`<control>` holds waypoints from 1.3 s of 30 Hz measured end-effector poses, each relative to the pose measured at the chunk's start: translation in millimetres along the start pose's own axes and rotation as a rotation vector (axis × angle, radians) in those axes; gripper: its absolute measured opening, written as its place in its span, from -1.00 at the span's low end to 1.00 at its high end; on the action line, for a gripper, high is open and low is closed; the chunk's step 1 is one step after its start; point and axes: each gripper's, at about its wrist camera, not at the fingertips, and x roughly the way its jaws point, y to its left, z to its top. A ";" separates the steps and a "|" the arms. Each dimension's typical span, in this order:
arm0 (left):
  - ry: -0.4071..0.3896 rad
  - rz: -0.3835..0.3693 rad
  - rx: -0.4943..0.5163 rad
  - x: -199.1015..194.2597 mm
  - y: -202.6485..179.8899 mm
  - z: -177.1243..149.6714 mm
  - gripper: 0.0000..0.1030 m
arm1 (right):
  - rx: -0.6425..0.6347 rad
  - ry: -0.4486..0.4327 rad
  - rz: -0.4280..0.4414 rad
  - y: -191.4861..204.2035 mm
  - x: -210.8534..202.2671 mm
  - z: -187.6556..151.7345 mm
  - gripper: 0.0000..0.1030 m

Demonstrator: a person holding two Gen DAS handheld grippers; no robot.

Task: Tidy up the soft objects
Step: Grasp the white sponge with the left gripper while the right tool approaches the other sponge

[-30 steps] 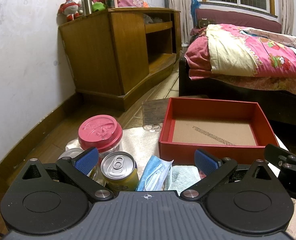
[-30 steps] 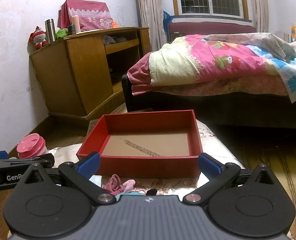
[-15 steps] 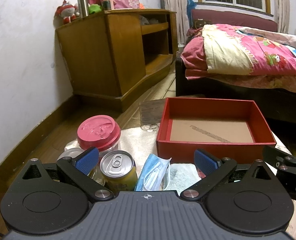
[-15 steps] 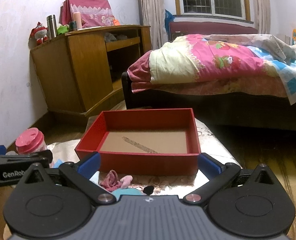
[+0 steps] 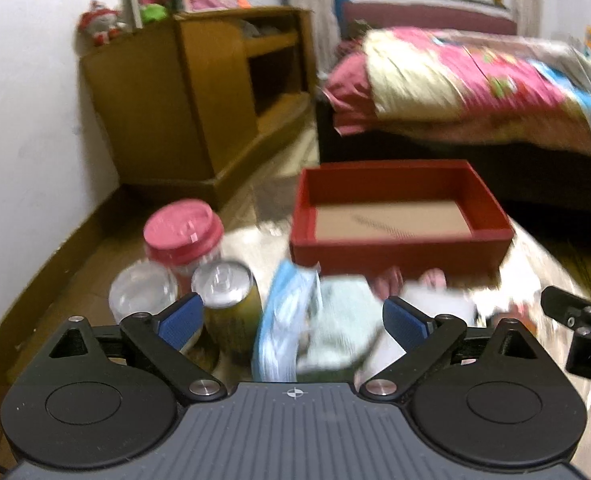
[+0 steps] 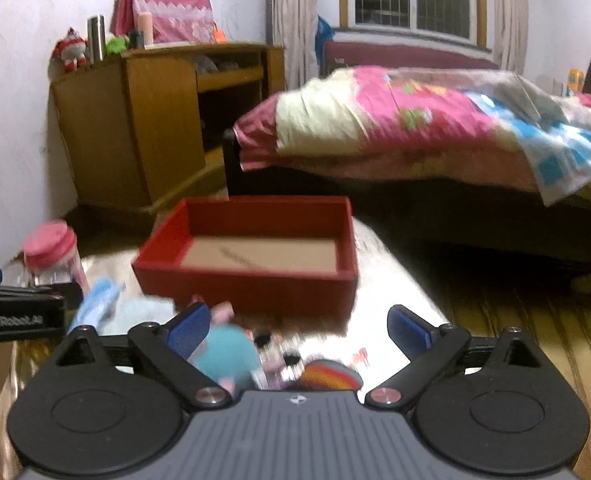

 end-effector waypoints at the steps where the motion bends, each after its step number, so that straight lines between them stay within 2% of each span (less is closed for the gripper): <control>1: 0.013 -0.019 0.019 -1.9 -1.1 -6.6 0.81 | -0.009 0.021 -0.007 -1.8 -3.5 -7.3 0.37; 4: 0.060 -0.085 0.077 -4.3 -5.0 -23.0 0.81 | -0.046 0.088 -0.032 -7.5 -8.1 -27.8 0.37; 8: 0.080 -0.089 0.097 -0.3 -5.0 -27.9 0.81 | -0.040 0.182 -0.031 -17.7 -3.6 -46.8 0.37; 12: 0.077 -0.159 0.072 2.2 -0.9 -7.0 0.84 | -0.068 0.242 -0.029 -12.7 5.5 -62.5 0.37; 15: 0.036 -0.169 0.126 2.4 -12.1 11.7 0.86 | -0.065 0.271 -0.015 -11.9 9.7 -62.4 0.37; 17: 0.020 -0.206 0.169 3.4 -19.0 23.7 0.89 | -0.057 0.268 -0.016 -12.9 11.0 -61.1 0.37; 19: 0.062 -0.280 0.212 9.4 -25.5 31.3 0.89 | -0.034 0.279 -0.006 -17.6 12.0 -60.8 0.38; 22: 0.083 -0.295 0.265 13.1 -34.7 37.9 0.89 | -0.005 0.301 0.005 -25.2 15.8 -61.0 0.38; 25: 0.112 -0.338 0.241 11.3 -29.1 39.0 0.89 | 0.034 0.309 0.026 -32.9 18.7 -60.7 0.38; 27: 0.161 -0.368 0.195 12.1 -21.9 45.0 0.89 | 0.054 0.311 0.034 -37.8 20.2 -60.1 0.38; 31: 0.184 -0.429 0.123 5.7 -7.9 57.4 0.89 | 0.089 0.318 0.053 -46.2 20.4 -58.5 0.38; 33: 0.222 -0.417 0.149 11.2 -17.0 52.7 0.89 | 0.100 0.316 0.059 -48.0 20.2 -57.9 0.38; 36: 0.288 -0.317 0.252 34.0 -43.1 39.6 0.87 | 0.094 0.334 0.059 -47.2 23.8 -59.6 0.38; 39: 0.357 -0.302 0.297 53.6 -61.5 34.1 0.83 | 0.094 0.349 0.059 -46.0 25.9 -61.3 0.38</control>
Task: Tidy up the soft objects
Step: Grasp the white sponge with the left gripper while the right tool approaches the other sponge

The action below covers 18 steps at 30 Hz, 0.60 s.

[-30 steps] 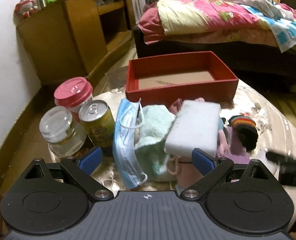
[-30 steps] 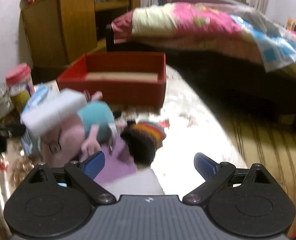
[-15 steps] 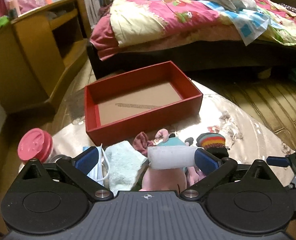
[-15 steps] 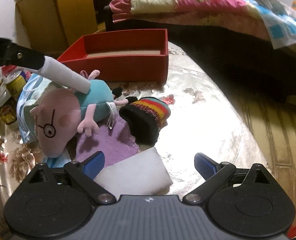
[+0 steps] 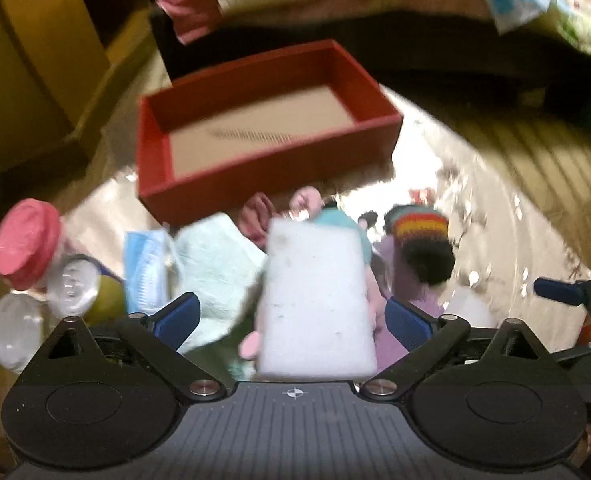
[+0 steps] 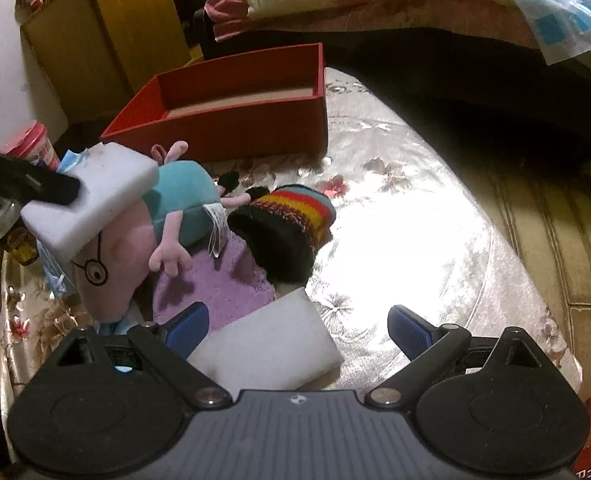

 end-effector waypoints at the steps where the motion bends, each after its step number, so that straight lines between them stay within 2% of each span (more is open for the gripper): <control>1: 0.004 0.014 0.016 3.5 -3.5 1.4 0.83 | 0.001 0.001 -0.004 -0.4 0.9 0.1 0.38; 3: 0.018 0.086 0.071 12.1 -13.0 4.3 0.71 | 0.000 0.001 -0.008 -1.2 1.3 0.3 0.38; 4: 0.031 0.126 0.098 17.7 -16.5 4.0 0.51 | 0.000 0.003 -0.008 -1.6 1.0 0.1 0.38; 5: 0.049 0.134 0.109 22.5 -17.6 3.6 0.34 | 0.000 0.005 -0.007 -2.0 1.3 -0.1 0.38; 8: 0.093 0.077 0.055 28.8 -7.6 2.5 0.15 | 0.000 0.013 0.000 -3.6 1.9 -0.8 0.38; 14: 0.045 0.024 -0.028 13.4 3.3 -3.3 0.07 | 0.014 0.026 0.014 -3.5 4.5 0.1 0.38; 18: -0.072 -0.038 -0.131 -8.9 14.0 -11.9 0.07 | 0.016 0.047 0.005 -0.9 9.0 -0.9 0.37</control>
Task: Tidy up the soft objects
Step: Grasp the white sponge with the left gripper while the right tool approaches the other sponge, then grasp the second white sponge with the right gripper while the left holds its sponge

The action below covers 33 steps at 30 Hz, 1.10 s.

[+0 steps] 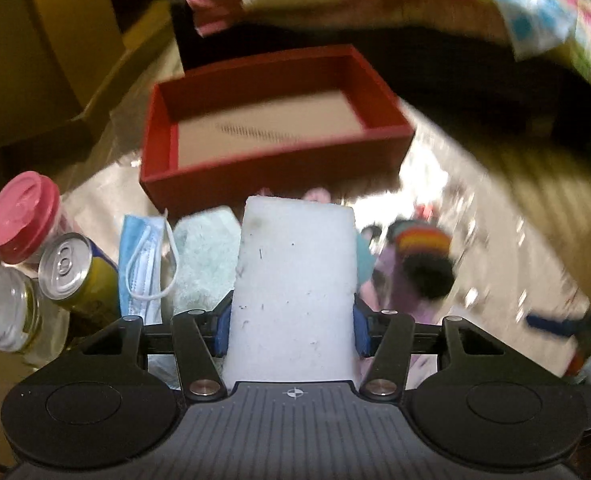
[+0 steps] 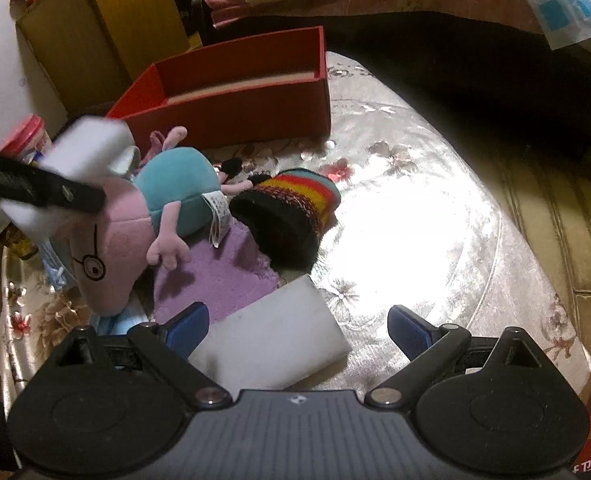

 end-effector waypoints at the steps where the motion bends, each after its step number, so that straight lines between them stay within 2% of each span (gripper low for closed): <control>1: -0.022 -0.018 -0.018 -3.9 1.8 -1.0 0.07 | 0.008 0.005 -0.004 0.3 0.7 -1.1 0.37; 4: -0.028 -0.084 -0.049 -9.4 9.1 -5.4 0.07 | 0.035 0.027 -0.027 2.0 3.2 -4.3 0.37; 9: -0.066 -0.080 -0.030 -23.8 11.8 -10.3 0.09 | 0.140 0.050 -0.016 8.6 3.0 -7.1 0.38; 15: -0.100 -0.128 -0.035 -39.8 15.9 -17.1 0.12 | 0.335 0.150 0.036 14.6 23.6 -11.5 0.37; 21: -0.122 -0.146 -0.037 -49.2 17.1 -23.2 0.14 | 0.515 0.195 0.019 3.8 45.1 -15.5 0.27; 22: -0.121 -0.148 -0.039 -49.1 17.4 -23.2 0.14 | 0.530 0.184 0.012 4.1 44.4 -14.9 0.19; 24: -0.118 -0.154 -0.042 -48.6 17.3 -23.3 0.14 | 0.528 0.175 0.028 3.4 44.1 -12.8 -0.07; 33: -0.121 -0.138 -0.007 -47.3 12.8 -26.8 0.14 | 0.490 0.169 0.067 -3.1 35.8 -15.1 -0.19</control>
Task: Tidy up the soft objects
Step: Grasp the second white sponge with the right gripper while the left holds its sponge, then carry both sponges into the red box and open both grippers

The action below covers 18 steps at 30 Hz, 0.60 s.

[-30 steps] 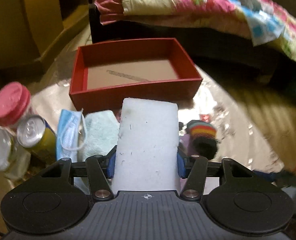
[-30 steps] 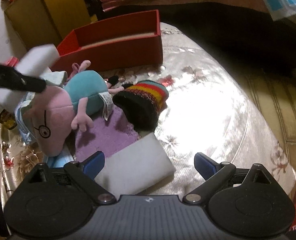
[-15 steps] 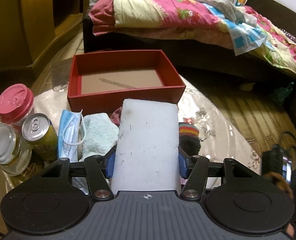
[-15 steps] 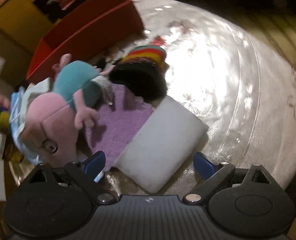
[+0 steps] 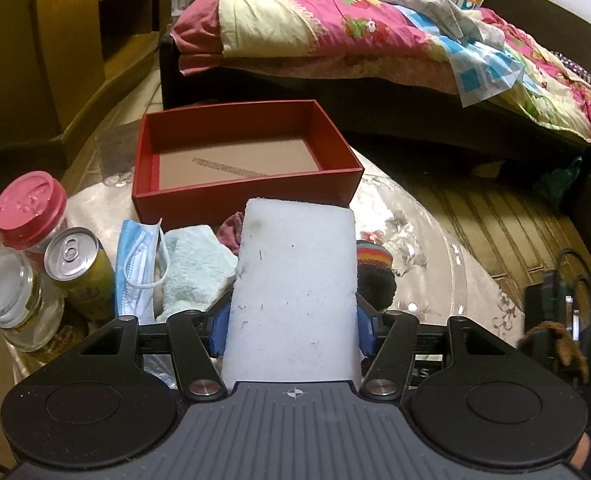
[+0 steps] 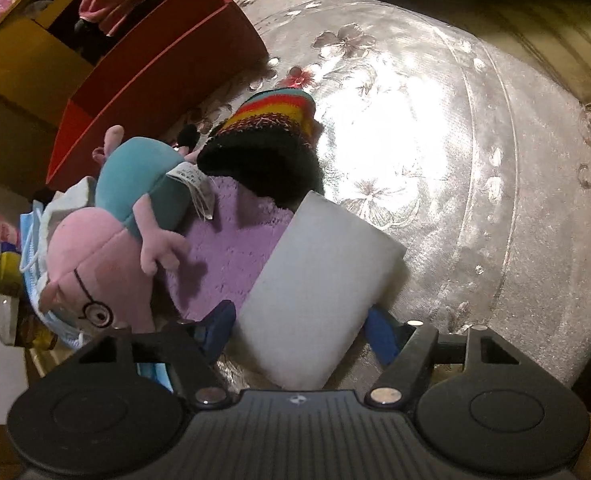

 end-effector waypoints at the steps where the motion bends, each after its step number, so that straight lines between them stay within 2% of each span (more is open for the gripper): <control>1: 0.001 -0.001 -0.002 1.0 0.1 0.1 0.14 | -0.013 -0.009 0.003 -0.4 -5.5 -2.2 -0.19; 7: 0.005 0.021 -0.006 7.5 -1.0 3.2 0.13 | -0.092 -0.087 0.060 5.3 -40.3 -3.1 -0.19; 14: -0.007 0.101 -0.015 16.6 0.2 6.6 0.12 | -0.208 -0.190 0.113 28.1 -61.9 5.6 -0.19; 18: -0.039 0.150 -0.029 18.1 1.4 12.2 0.12 | -0.289 -0.283 0.128 46.4 -74.2 14.1 -0.19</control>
